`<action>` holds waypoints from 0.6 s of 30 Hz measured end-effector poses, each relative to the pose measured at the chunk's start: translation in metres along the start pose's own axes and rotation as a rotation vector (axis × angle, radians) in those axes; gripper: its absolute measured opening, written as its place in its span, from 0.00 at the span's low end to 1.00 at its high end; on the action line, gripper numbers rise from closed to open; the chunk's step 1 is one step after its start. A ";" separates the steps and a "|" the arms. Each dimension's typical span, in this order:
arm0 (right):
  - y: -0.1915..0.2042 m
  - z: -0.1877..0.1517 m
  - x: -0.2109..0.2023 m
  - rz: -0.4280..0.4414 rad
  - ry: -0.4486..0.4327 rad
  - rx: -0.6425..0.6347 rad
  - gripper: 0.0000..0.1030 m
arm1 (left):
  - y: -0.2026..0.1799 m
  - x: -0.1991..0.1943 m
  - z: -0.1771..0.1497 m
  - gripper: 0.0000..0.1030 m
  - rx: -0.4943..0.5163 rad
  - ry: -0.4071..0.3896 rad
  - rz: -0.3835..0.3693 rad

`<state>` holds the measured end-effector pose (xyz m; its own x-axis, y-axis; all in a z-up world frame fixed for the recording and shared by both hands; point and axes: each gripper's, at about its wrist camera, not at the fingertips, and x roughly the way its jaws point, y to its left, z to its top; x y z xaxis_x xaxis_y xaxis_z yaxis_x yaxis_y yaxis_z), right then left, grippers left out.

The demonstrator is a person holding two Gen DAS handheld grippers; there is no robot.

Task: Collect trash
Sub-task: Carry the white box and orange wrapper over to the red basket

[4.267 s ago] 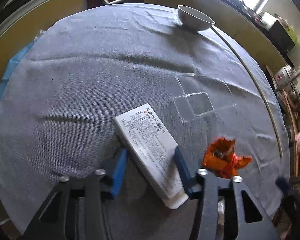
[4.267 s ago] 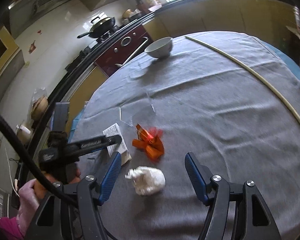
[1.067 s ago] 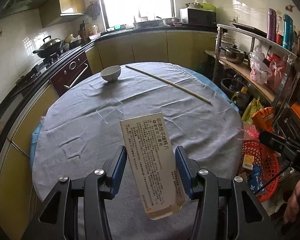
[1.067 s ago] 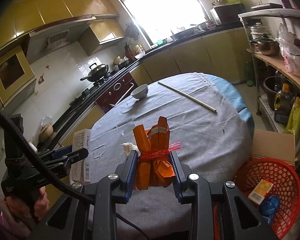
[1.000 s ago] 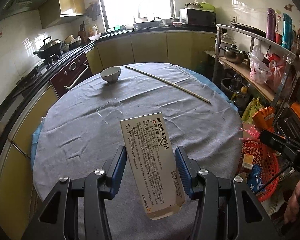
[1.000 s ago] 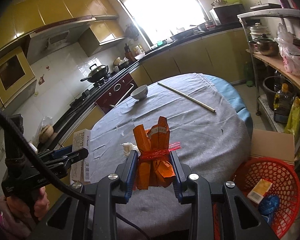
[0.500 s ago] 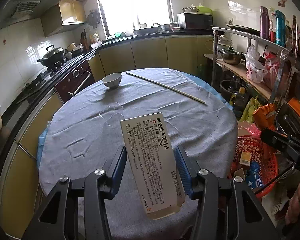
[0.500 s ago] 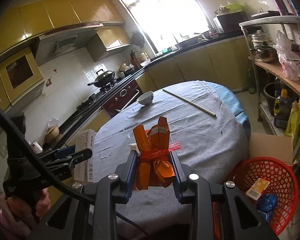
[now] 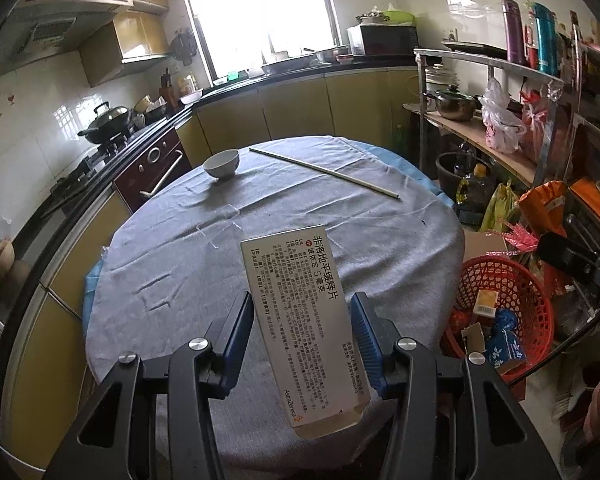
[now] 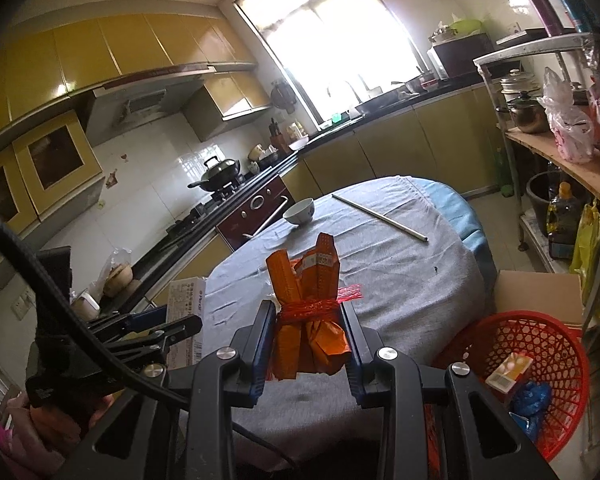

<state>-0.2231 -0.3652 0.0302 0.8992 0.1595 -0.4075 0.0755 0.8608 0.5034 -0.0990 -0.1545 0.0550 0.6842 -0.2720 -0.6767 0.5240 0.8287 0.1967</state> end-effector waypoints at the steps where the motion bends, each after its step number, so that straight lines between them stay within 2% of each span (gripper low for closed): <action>1: -0.001 0.000 -0.002 -0.001 -0.005 0.002 0.33 | -0.002 -0.001 0.000 0.50 0.005 -0.004 0.000; 18: -0.027 -0.003 -0.019 -0.006 -0.036 0.068 0.33 | -0.033 0.001 0.006 0.50 0.065 0.002 -0.005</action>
<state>-0.2432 -0.3903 0.0222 0.9136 0.1353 -0.3835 0.1093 0.8267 0.5520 -0.1122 -0.1854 0.0521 0.6805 -0.2751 -0.6791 0.5594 0.7938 0.2389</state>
